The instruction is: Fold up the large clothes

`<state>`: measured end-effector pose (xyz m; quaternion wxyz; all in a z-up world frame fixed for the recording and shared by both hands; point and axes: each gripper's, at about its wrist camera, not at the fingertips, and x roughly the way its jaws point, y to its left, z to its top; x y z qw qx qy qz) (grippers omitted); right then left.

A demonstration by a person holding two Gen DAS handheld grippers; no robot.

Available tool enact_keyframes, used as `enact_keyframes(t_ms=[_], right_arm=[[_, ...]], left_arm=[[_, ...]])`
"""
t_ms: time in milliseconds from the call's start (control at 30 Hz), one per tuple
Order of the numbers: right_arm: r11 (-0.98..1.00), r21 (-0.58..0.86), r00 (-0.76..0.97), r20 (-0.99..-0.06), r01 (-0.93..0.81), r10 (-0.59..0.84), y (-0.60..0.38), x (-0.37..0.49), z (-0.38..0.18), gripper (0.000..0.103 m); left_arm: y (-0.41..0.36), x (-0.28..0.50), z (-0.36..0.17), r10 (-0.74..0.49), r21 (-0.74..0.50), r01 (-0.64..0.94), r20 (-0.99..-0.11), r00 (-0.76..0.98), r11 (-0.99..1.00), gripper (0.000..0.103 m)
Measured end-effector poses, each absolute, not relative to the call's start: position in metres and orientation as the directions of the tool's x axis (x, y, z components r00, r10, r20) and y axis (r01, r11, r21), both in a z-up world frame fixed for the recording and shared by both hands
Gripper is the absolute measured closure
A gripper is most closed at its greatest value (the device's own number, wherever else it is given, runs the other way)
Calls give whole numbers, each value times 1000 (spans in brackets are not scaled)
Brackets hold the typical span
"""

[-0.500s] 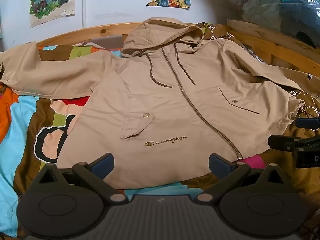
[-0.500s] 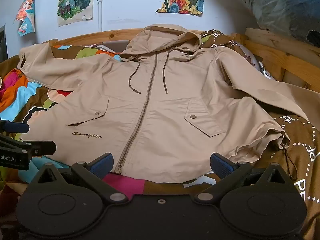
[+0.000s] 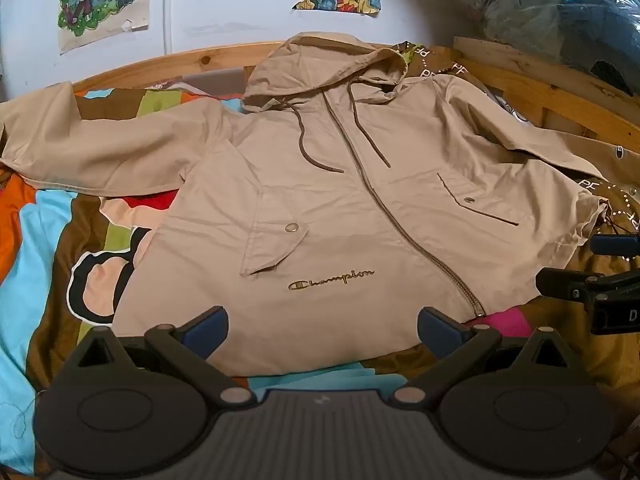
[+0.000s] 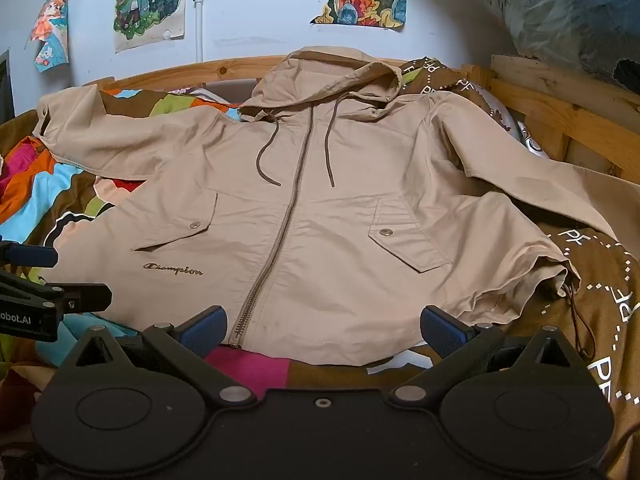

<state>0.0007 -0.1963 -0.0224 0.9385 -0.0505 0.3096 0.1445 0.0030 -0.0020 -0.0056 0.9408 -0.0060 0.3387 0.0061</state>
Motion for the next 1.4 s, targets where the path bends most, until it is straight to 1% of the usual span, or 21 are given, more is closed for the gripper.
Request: enact_keyframes(t_ms=[1400], right_arm=[[953,-1,766,-595,-304,244,-195,3,-25,1]], left_arm=[[1,-1,-2,4,-4,-9,-635,772,1000,1]])
